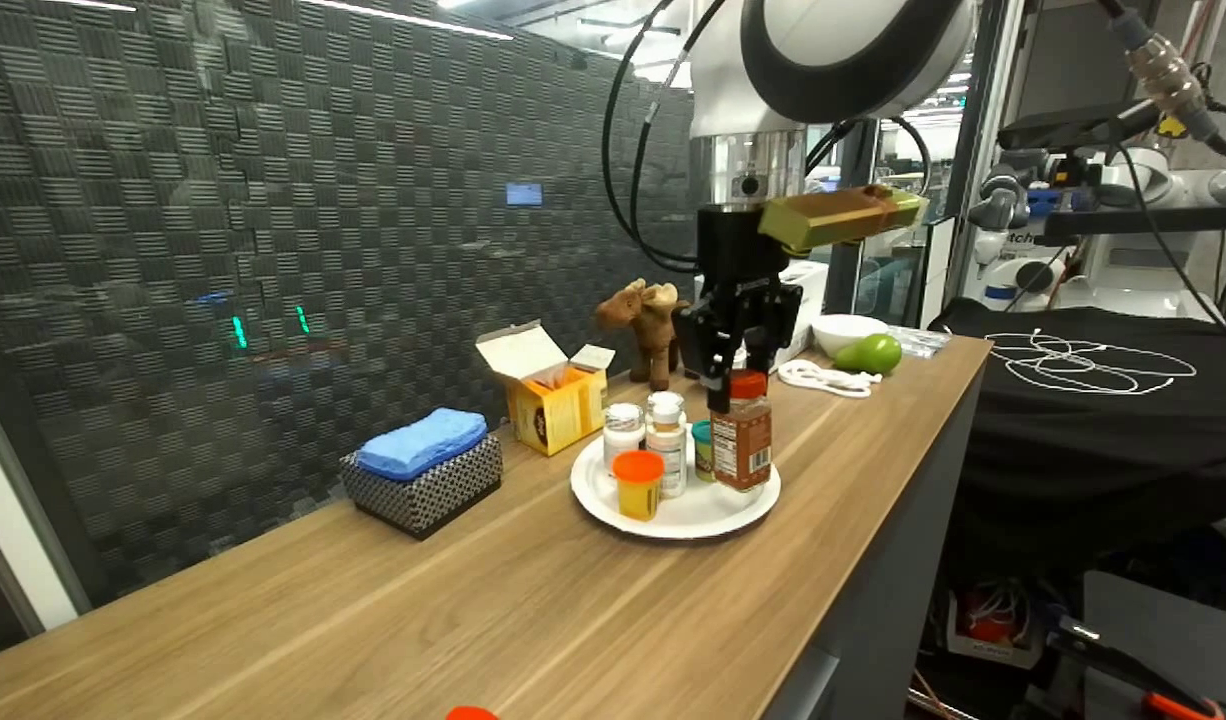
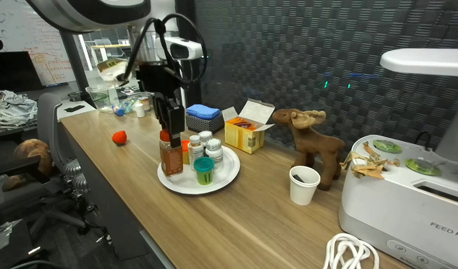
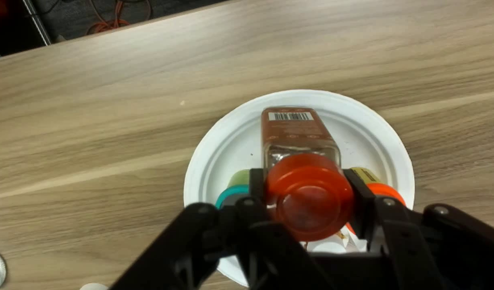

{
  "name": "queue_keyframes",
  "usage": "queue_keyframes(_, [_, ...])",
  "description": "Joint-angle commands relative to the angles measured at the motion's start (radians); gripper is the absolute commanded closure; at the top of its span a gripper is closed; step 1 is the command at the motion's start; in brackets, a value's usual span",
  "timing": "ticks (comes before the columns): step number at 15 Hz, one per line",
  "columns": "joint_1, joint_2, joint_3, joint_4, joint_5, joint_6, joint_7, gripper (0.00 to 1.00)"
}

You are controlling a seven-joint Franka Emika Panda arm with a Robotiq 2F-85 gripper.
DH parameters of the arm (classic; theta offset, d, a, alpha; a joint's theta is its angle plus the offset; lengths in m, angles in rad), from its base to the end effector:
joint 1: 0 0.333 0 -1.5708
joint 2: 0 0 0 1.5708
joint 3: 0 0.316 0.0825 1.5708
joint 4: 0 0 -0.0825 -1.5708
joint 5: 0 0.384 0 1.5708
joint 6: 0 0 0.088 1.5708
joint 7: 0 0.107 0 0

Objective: Put the containers and strawberry toy on the white plate

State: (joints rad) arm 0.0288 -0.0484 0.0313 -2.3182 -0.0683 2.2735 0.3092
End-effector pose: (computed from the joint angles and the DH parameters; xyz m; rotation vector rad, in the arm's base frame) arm 0.5018 0.0285 0.3620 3.0732 -0.3162 0.0208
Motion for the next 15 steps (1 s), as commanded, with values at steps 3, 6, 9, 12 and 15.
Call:
queue_keyframes(3, [-0.003,0.037,-0.004,0.004,0.040,0.073,-0.056,0.76])
queue_keyframes(6, [-0.006,0.061,-0.009,0.010,0.053,0.093,-0.075,0.76])
queue_keyframes(9, [-0.009,0.075,-0.014,0.013,0.054,0.112,-0.083,0.76])
queue_keyframes(12, [-0.012,0.084,-0.018,0.016,0.047,0.136,-0.084,0.76])
queue_keyframes(15, [-0.016,0.095,-0.022,0.020,0.030,0.157,-0.077,0.76])
